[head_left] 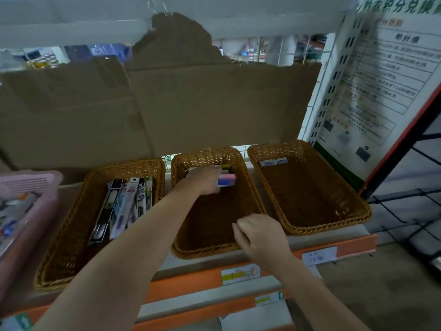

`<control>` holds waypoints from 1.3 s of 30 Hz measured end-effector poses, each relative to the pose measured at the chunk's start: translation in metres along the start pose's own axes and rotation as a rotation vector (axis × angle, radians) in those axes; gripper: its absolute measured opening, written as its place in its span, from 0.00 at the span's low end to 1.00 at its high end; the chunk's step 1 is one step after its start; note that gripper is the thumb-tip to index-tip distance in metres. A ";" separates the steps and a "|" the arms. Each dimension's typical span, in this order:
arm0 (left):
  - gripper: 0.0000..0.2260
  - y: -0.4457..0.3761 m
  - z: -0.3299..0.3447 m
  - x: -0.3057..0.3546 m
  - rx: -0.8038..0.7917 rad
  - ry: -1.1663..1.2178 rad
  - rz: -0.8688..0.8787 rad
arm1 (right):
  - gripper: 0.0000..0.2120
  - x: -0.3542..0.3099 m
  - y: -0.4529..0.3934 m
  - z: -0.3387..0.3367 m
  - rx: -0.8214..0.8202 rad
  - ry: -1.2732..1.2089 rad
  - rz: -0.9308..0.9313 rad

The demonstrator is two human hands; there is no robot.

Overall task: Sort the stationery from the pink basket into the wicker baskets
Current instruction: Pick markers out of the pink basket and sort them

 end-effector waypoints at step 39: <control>0.12 0.047 -0.004 0.010 0.163 -0.140 0.076 | 0.18 -0.001 0.001 -0.002 0.043 -0.016 0.005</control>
Point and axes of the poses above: each hand's wrist, its own y-axis away from the middle knuckle, its own z-axis out of the palm, x = y × z, the point moved 7 cm from there along -y, towards the middle knuckle, and after that the axes turned 4 degrees about x, right-handed, at the moved point
